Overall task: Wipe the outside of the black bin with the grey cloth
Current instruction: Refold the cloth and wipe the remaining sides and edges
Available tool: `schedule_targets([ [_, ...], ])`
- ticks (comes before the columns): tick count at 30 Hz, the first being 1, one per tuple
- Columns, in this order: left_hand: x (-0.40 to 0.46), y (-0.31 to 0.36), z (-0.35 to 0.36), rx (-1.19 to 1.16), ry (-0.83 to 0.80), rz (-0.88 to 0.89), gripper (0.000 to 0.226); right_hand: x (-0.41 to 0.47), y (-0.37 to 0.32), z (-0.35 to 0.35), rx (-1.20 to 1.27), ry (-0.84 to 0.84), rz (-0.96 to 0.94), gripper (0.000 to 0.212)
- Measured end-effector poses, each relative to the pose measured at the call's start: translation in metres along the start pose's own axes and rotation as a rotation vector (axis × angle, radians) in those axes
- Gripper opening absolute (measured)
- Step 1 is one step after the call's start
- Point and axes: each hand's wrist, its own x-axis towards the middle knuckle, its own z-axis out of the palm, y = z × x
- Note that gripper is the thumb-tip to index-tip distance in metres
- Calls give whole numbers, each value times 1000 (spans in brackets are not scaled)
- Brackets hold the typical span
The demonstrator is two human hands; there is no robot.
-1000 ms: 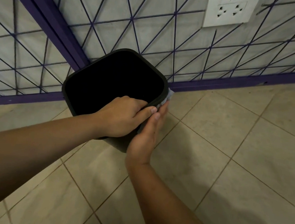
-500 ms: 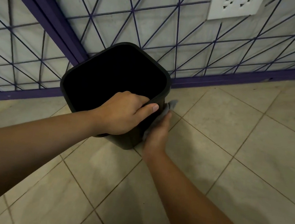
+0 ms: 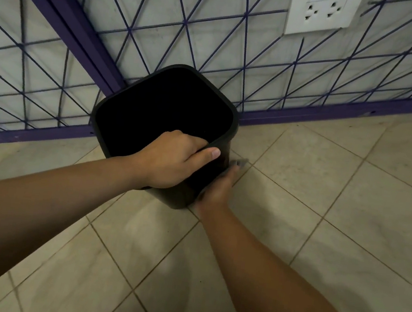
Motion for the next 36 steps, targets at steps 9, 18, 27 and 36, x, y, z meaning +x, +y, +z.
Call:
schedule_targets([
  [9,-21,-23,-13,36,-164,117,52,-34,5,-6,-33,-59,-305,98],
  [18,-38,-17,-18,20,-150,-94,33,-128,10,32,-138,-214,-484,88],
  [27,-30,-9,3,380,110,22,73,-72,-25,28,-87,-269,-448,70],
  [36,-32,-19,1,368,113,107,71,-28,-44,1,-400,-111,82,42],
])
